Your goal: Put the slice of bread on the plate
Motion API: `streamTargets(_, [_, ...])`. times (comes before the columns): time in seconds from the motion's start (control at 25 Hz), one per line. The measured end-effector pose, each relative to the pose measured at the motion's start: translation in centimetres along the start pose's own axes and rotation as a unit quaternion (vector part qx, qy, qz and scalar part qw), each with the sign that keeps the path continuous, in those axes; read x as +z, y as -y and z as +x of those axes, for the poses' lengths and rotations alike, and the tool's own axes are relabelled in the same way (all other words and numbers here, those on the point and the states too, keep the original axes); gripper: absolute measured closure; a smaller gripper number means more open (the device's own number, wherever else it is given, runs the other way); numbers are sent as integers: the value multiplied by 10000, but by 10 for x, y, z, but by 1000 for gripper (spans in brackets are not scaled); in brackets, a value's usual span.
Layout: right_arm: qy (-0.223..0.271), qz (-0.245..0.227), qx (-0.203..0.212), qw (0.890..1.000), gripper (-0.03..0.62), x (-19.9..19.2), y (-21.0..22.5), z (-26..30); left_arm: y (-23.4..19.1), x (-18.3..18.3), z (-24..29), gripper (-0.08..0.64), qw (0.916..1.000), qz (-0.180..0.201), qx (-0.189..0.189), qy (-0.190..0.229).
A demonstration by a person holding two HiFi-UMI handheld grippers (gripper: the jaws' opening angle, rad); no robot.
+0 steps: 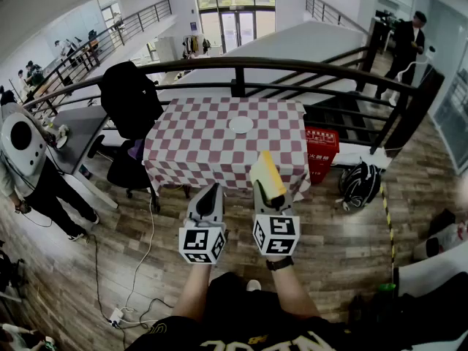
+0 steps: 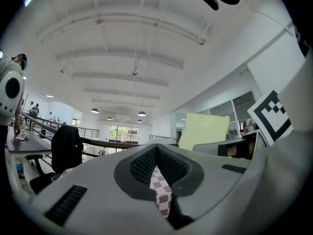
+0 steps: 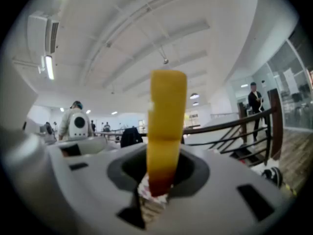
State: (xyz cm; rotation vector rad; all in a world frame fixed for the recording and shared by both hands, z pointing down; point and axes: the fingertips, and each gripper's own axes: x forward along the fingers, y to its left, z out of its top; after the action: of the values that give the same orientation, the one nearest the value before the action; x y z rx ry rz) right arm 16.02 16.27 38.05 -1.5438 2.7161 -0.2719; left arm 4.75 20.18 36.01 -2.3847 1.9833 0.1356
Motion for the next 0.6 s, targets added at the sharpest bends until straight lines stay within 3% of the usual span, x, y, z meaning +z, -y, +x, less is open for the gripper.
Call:
streamTargets(0.32, [-60, 12, 136, 9999, 486, -12, -1, 15, -21, -11, 4, 543, 9995, -50, 317, -18])
streamTargets(0.6, [-328, 35, -83, 9994, 485, -36, 17, 56, -41, -52, 52, 543, 9988, -292, 240, -296])
